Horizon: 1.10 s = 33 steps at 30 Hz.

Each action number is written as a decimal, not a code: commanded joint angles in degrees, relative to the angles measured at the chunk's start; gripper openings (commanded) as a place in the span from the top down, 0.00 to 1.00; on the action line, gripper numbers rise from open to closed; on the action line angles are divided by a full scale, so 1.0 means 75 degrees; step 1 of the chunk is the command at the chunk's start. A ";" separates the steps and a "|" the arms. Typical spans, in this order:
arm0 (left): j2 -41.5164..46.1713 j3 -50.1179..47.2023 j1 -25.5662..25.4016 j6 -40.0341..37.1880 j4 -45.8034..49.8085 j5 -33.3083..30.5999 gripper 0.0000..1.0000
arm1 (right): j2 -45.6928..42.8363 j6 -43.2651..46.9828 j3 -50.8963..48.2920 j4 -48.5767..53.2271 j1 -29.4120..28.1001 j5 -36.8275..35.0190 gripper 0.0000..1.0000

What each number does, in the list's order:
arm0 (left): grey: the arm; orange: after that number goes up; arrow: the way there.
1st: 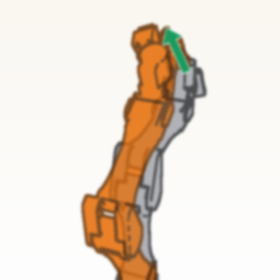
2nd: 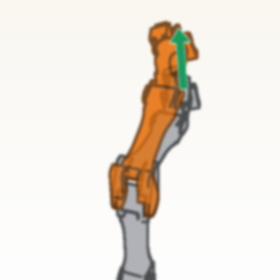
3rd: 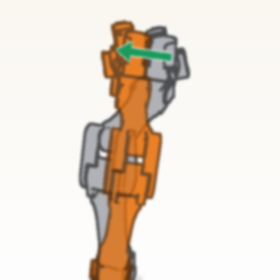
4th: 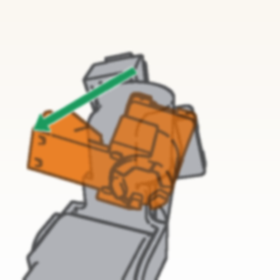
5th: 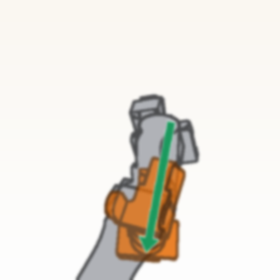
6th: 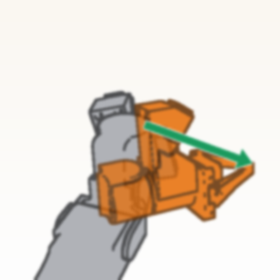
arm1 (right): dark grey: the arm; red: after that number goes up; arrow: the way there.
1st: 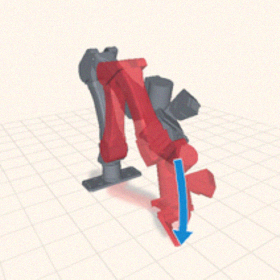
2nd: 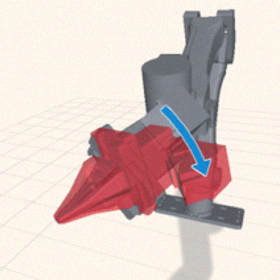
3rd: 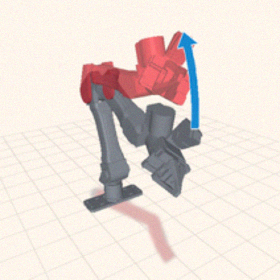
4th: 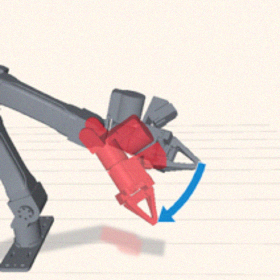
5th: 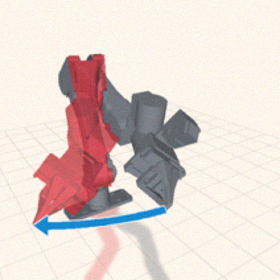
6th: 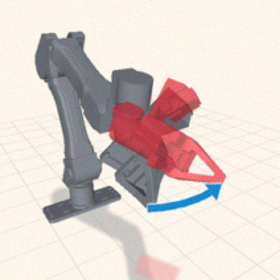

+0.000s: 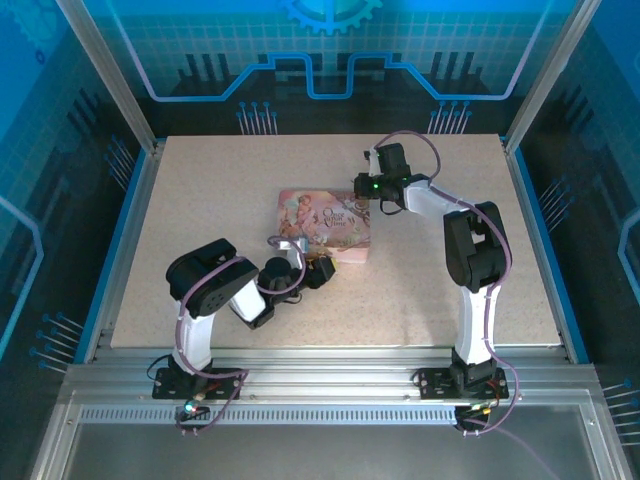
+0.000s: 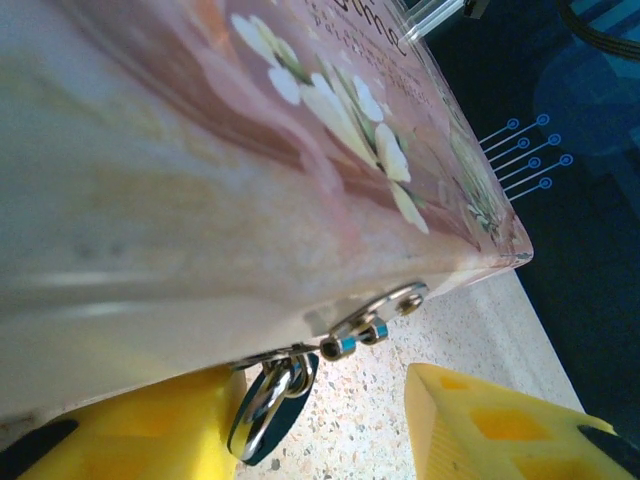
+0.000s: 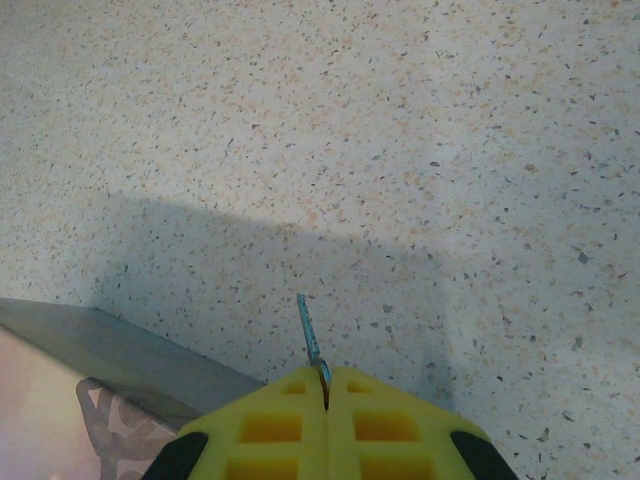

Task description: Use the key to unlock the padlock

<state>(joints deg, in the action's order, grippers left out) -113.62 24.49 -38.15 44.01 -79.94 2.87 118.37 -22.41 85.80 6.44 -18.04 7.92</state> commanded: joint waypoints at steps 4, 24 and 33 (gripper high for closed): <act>-0.0027 0.0088 0.0118 0.0095 -0.0017 0.0260 0.42 | -0.0078 -0.0033 -0.0190 0.0476 -0.0203 0.0215 1.00; -0.0354 0.0383 0.0070 0.0316 -0.0026 0.0600 0.55 | -0.0177 0.0056 -0.0143 0.0548 -0.0180 0.0173 1.00; -0.0311 0.0168 0.0209 0.0355 -0.0017 0.0648 0.59 | -0.0891 0.0170 -0.0251 0.0683 0.0020 0.0014 1.00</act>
<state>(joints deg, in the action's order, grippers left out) -115.04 27.14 -37.58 45.15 -80.31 6.90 115.59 -21.98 85.01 9.26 -17.98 7.09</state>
